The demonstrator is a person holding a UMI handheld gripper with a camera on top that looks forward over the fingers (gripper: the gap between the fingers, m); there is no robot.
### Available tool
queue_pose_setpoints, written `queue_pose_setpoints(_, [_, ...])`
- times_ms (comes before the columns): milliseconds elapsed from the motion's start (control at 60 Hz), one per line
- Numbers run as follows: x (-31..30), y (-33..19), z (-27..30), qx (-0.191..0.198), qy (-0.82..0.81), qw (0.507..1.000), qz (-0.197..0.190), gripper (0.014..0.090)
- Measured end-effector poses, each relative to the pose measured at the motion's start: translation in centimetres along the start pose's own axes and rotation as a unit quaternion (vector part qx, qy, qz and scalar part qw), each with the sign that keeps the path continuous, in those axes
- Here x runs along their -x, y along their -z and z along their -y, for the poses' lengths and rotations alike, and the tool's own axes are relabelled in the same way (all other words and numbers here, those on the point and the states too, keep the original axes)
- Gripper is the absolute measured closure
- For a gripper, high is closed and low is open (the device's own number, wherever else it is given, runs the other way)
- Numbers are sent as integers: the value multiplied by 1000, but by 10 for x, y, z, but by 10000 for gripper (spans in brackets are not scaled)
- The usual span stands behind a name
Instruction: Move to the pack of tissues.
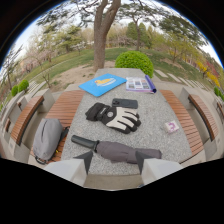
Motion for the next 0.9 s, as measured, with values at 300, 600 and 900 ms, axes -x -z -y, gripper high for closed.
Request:
queue_pose_setpoints(300, [-35,8,-5,0,4,1000,-2,198])
queue_pose_setpoints(600, [-130,8,-30,23,0,999,-33,202])
queue_pose_setpoints(900, [-216,-32,-19,32,5,999,-20,203])
